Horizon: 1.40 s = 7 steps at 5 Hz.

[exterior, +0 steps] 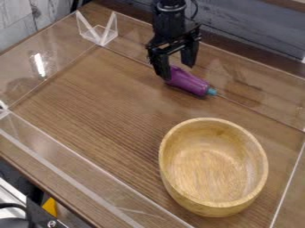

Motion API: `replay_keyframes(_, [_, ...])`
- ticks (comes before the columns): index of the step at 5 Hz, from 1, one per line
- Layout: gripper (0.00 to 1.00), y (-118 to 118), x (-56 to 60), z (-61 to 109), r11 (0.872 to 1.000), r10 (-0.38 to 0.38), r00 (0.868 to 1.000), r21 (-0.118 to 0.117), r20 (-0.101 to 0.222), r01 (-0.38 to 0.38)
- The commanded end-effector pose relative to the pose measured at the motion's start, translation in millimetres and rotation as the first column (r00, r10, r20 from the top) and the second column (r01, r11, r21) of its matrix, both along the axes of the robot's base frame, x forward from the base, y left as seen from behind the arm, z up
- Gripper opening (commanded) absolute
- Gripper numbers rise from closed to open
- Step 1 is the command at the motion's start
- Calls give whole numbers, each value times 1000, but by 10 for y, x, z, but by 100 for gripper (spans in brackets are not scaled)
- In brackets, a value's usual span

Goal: Put the purple eggplant in the brown bowl

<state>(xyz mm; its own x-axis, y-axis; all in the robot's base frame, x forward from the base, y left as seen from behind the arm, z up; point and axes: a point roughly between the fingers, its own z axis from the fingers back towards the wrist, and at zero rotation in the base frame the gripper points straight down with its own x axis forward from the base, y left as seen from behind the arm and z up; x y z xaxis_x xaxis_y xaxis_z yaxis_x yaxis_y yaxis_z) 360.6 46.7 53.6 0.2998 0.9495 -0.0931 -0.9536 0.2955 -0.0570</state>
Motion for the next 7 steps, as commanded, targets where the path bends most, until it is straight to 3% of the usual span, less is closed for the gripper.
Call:
replay_keyframes(1, [100, -10, 167, 159, 999, 32, 998, 28, 63, -33])
replay_keyframes(3, [100, 54, 173, 53, 997, 66, 997, 43, 49, -68])
replay_keyframes(5, [100, -108, 157, -53, 998, 29, 999, 53, 35, -31])
replay_keyframes(7, [100, -188, 131, -38, 996, 69, 997, 61, 22, -70])
